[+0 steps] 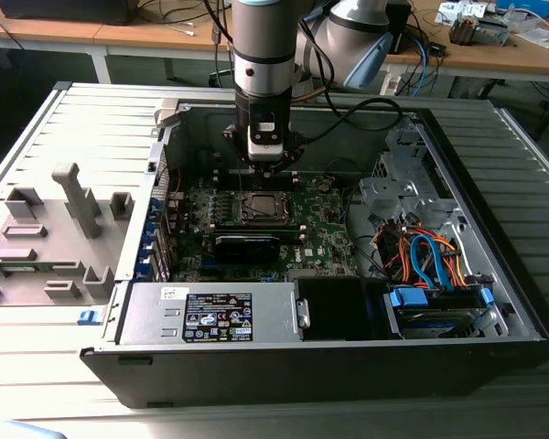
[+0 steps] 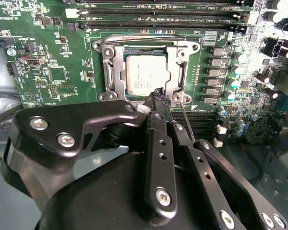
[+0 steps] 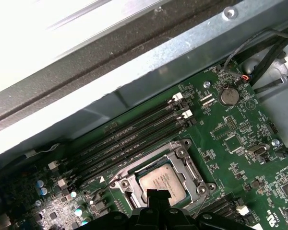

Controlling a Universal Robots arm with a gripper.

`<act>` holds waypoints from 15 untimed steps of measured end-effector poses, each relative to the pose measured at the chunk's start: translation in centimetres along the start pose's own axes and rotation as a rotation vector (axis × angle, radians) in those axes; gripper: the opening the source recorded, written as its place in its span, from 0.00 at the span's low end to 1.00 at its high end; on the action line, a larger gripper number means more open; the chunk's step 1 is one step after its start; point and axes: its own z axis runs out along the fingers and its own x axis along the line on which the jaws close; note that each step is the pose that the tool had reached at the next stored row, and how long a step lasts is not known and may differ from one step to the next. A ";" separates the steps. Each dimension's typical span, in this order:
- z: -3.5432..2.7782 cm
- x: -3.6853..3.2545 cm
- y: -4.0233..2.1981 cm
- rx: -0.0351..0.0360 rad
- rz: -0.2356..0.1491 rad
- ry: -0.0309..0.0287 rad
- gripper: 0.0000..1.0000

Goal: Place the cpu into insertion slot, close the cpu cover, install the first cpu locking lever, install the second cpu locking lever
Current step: 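Install the first cpu locking lever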

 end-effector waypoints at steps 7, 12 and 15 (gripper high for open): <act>0.00 0.00 0.00 -0.0002 -0.009 0.0002 0.11; 0.00 0.00 0.00 -0.0004 -0.016 0.0004 0.11; 0.00 0.00 0.00 -0.0004 -0.020 0.0004 0.11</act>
